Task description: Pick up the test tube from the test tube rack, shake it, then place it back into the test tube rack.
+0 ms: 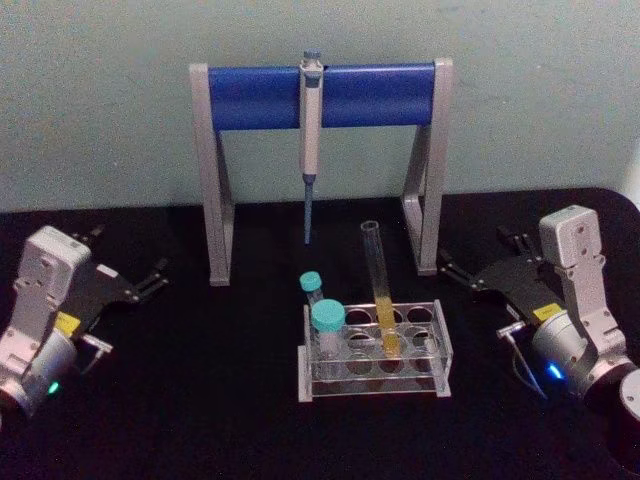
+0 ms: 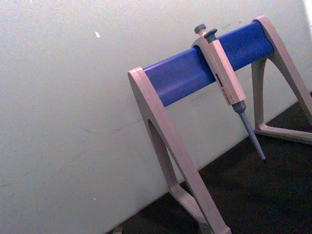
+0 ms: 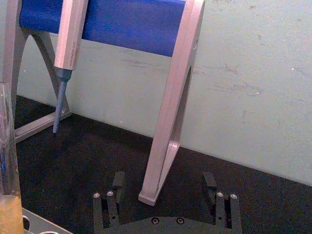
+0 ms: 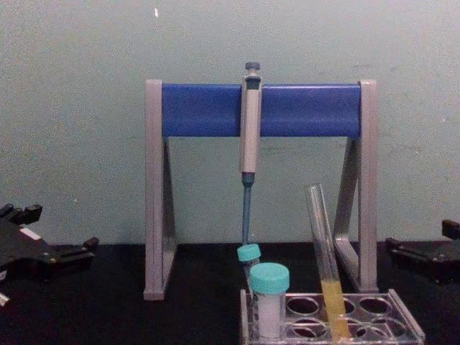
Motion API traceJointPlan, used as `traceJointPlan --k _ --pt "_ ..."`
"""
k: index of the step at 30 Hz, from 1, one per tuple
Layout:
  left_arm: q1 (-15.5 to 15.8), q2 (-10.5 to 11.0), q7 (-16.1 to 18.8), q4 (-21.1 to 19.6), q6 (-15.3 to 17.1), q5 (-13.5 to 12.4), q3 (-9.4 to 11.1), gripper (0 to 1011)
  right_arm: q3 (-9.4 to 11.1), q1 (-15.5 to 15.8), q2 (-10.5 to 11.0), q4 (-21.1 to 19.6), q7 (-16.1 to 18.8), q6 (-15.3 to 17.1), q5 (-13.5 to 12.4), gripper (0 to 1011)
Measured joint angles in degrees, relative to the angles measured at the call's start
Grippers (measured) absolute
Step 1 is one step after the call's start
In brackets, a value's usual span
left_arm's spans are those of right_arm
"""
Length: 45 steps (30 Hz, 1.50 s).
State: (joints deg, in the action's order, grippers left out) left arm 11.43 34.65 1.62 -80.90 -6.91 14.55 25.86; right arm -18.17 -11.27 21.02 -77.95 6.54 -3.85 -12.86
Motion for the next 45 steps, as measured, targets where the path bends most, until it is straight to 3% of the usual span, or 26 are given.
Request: traceJointPlan --k 45 --pt "0.00 0.00 0.00 0.00 0.00 0.00 0.00 1001 0.00 0.00 0.00 -0.02 -0.04 -0.02 0.00 1000"
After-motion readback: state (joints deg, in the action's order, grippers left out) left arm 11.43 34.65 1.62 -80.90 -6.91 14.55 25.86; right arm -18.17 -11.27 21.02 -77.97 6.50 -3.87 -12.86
